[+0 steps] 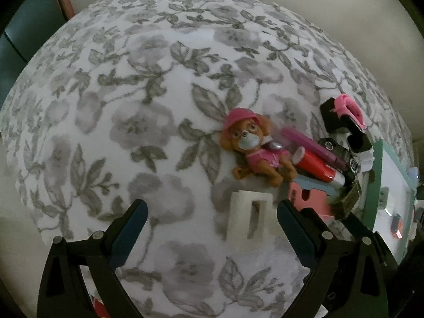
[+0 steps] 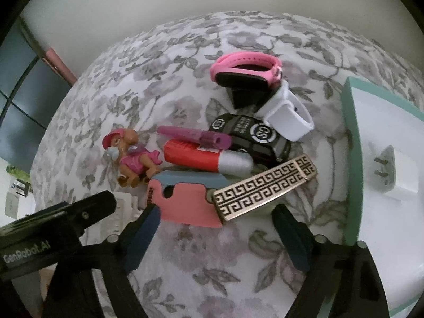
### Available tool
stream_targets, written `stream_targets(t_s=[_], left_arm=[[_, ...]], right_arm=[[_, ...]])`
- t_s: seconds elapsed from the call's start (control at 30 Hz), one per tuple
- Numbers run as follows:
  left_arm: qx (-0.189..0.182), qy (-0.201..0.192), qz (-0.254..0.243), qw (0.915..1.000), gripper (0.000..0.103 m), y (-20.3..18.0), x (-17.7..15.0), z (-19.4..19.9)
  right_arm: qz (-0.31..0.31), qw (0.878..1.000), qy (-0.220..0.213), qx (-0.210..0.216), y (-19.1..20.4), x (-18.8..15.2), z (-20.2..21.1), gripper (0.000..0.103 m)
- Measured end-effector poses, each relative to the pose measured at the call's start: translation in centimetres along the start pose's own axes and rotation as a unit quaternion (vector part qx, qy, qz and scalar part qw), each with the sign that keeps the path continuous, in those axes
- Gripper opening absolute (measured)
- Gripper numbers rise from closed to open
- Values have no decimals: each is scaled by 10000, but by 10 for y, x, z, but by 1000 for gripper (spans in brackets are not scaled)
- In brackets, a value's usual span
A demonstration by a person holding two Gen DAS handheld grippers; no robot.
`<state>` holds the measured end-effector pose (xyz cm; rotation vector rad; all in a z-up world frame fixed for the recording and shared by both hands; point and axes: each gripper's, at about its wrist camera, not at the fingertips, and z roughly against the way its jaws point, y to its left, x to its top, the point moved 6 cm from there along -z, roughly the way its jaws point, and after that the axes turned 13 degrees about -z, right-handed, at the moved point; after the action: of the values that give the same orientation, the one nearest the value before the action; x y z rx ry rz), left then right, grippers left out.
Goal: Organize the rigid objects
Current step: 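Lower the left gripper onto the white clip and close it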
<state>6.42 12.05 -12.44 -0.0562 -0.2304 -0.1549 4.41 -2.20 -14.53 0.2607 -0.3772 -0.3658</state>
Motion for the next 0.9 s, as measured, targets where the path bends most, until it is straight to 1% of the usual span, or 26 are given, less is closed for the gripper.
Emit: stream_targets(t_s=[0.1,0.23,0.33,0.47,0.53,0.6,0.67,0.73,0.8,0.87,0.9], left_arm=[[-60,92,-4,9999,98,-5,-1,-6],[-212,178,3,9996,98,-9,-3,-13],[-325,183,44,9993,97,-10,-5,-14],[-665,155,178,9975,97,-14,-5,-13],[-805,160,145,9965,98,-19,-5,-13],[-813,161,24,9966,97,-25,-5,-14],[-743,189,-49,9970,97,-25,-6,-15],[-755,230,-14,9969,97,-24,-8,-17],[-788,246,71,9966,94,-25,-8,-21],[-803,262,146,9963,81,-20,-11,-21],[-866,268,184,9957,80,-20,-11,-22]], right_arm=[[7,10000,18,-41,-2,-2,1,81],[25,9999,26,-121,-5,-3,4,81],[2,9999,46,-89,-10,-4,6,81],[-78,9999,61,-26,-11,-3,7,81],[-91,9999,70,-2,-11,-3,7,81],[-92,9999,81,6,-11,-3,7,81],[-24,10000,83,-33,-10,-3,6,81],[59,9999,76,-87,-9,-4,6,81],[103,9998,75,-123,-8,-5,5,81],[121,9998,73,-131,-8,-6,5,81],[116,9998,76,-122,-8,-5,6,81]])
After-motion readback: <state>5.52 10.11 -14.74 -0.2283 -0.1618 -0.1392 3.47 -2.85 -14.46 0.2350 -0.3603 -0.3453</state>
